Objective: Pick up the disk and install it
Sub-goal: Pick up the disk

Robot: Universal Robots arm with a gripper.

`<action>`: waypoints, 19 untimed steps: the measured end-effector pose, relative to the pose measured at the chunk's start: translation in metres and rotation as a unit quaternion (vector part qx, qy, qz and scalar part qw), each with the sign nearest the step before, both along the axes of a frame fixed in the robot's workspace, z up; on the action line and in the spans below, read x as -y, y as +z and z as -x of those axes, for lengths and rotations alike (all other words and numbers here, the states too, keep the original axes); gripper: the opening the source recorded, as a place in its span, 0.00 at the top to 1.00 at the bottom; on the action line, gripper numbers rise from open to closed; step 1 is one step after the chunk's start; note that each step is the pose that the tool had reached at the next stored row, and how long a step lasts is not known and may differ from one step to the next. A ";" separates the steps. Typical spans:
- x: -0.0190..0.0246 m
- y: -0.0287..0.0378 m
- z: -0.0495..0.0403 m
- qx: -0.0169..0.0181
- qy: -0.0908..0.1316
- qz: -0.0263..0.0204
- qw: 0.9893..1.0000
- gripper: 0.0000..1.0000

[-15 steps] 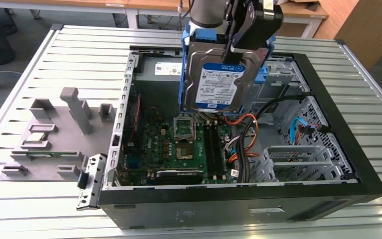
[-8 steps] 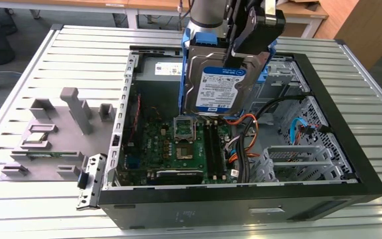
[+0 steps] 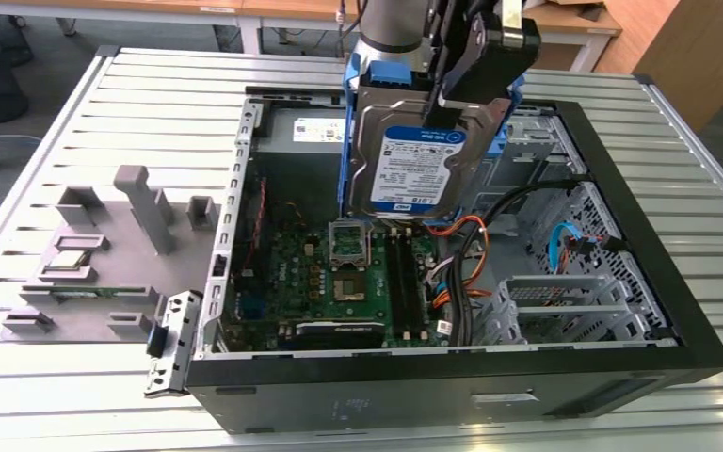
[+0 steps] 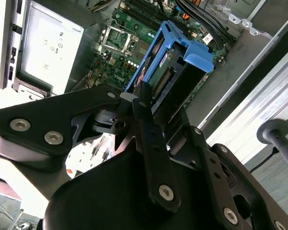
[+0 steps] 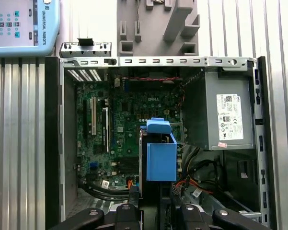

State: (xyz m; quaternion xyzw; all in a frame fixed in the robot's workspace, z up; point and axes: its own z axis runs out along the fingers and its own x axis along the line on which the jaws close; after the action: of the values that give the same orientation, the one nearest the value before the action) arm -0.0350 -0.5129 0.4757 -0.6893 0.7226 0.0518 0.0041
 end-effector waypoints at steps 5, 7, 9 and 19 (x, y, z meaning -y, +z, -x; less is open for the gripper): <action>0.0000 -0.0002 -0.0062 0.000 0.000 0.000 1.000 0.65; 0.0000 -0.0003 -0.0101 0.000 0.000 0.000 1.000 0.65; 0.0000 -0.0004 -0.0144 0.000 0.000 0.000 1.000 0.65; -0.0001 -0.0008 -0.0367 0.000 0.000 0.000 1.000 0.65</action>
State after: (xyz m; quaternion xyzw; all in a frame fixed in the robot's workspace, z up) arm 0.0018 -0.5128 0.4749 -0.6894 0.7225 0.0519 0.0041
